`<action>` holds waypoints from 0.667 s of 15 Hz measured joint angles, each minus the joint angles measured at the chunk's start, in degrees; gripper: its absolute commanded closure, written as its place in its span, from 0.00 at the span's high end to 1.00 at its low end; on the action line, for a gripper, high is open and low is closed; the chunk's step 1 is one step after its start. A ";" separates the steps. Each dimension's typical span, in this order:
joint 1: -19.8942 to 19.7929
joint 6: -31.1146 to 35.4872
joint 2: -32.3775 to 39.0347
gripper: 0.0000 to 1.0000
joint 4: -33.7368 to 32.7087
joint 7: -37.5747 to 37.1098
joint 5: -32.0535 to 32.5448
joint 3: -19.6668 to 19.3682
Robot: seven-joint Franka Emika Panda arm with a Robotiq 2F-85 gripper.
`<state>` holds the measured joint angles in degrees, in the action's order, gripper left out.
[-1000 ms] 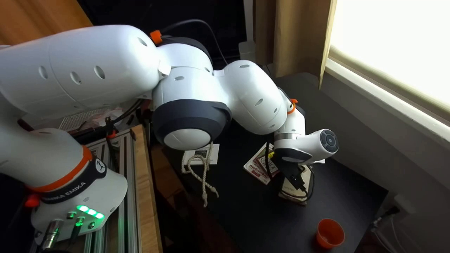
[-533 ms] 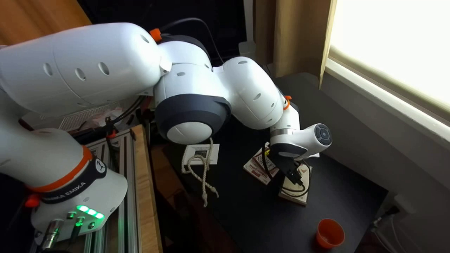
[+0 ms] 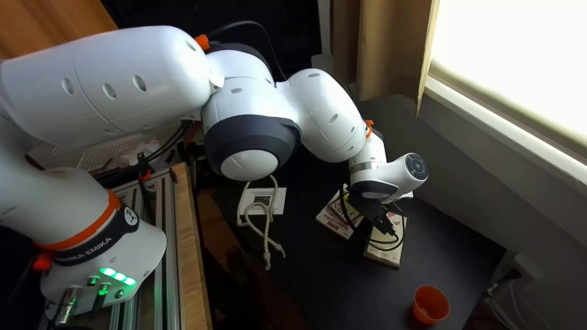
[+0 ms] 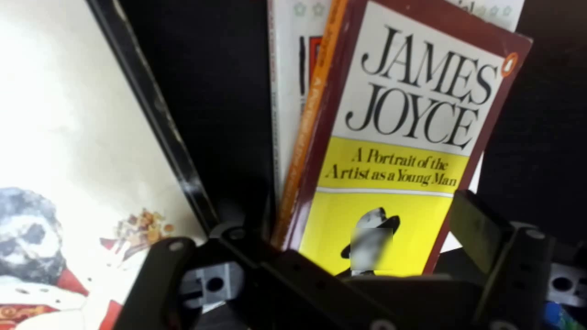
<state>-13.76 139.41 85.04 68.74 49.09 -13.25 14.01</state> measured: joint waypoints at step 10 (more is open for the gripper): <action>1.09 2.61 -3.75 1.00 2.45 -1.81 0.22 -2.18</action>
<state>-12.68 142.02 81.29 71.19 47.27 -13.02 11.83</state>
